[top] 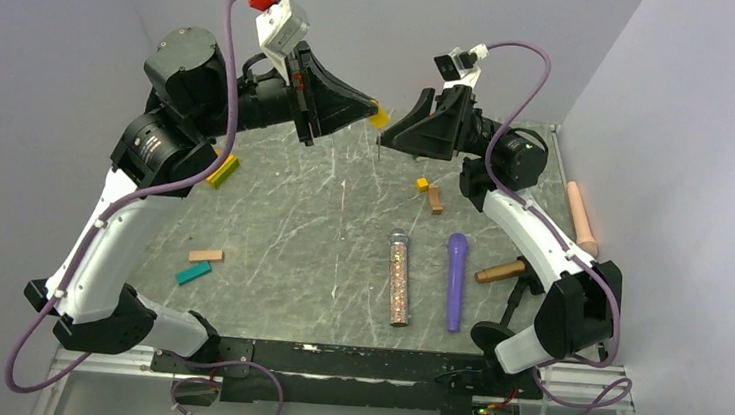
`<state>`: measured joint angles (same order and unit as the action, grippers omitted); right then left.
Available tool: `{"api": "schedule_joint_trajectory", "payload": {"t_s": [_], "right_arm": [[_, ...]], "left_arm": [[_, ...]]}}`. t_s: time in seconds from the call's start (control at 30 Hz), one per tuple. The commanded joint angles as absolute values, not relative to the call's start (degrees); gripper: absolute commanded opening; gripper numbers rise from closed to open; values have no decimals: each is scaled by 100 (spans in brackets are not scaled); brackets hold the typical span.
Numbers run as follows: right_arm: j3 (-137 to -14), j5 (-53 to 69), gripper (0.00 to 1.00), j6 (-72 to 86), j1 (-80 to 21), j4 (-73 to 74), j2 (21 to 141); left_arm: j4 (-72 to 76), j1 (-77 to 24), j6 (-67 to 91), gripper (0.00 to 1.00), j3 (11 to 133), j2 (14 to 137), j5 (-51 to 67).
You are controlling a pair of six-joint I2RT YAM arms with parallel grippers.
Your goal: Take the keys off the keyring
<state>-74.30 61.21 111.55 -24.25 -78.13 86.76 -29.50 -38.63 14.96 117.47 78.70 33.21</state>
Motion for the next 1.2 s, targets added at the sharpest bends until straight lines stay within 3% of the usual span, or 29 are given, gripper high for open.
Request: {"api": "schedule_joint_trajectory", "payload": {"t_s": [0.0,1.17], "right_arm": [[-7739,5772,51,11249,-2484,-8400,8701],[-7724,5476,21,11221,-2613,-8379,8781]], "left_arm": [[-2491,-3815,1648,0,11823,7831,3435],[-2296,-3810,1609,0,11397,7535,2993]]}}
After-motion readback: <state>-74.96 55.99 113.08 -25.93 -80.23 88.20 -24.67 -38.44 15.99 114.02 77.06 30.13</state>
